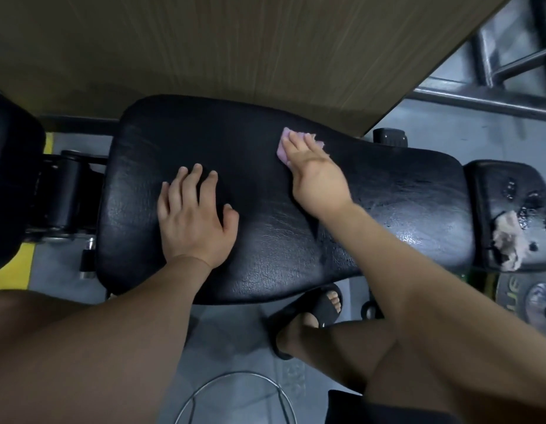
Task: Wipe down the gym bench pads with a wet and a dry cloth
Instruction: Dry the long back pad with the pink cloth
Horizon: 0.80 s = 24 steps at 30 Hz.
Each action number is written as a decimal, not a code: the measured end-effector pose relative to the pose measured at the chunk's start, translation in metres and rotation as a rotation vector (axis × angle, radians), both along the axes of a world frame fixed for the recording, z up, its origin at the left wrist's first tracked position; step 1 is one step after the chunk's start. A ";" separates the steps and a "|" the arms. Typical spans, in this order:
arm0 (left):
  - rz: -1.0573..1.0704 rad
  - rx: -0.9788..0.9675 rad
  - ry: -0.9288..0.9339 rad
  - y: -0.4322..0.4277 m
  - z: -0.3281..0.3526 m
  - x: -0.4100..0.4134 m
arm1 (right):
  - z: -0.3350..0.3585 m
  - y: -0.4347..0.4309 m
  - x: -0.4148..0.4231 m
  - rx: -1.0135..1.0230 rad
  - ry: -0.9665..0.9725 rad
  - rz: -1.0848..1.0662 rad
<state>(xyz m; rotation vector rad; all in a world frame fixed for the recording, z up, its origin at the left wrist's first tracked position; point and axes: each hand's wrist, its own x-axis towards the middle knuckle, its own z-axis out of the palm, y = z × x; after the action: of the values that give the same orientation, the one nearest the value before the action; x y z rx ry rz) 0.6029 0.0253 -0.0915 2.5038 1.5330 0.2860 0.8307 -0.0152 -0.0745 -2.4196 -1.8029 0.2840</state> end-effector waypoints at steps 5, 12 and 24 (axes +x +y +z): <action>0.005 0.016 -0.004 0.001 0.001 0.000 | 0.004 -0.008 0.062 -0.098 0.001 -0.249; -0.003 0.008 0.016 -0.002 0.001 0.000 | -0.001 -0.038 -0.008 -0.123 -0.062 0.055; 0.002 0.009 -0.020 -0.006 0.003 0.000 | 0.015 -0.067 -0.023 -0.254 -0.043 0.166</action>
<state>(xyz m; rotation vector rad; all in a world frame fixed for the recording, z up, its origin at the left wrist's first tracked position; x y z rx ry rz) 0.6026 0.0198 -0.0886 2.4987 1.5300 0.3185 0.8081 -0.0822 -0.0598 -2.4538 -2.1082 0.5093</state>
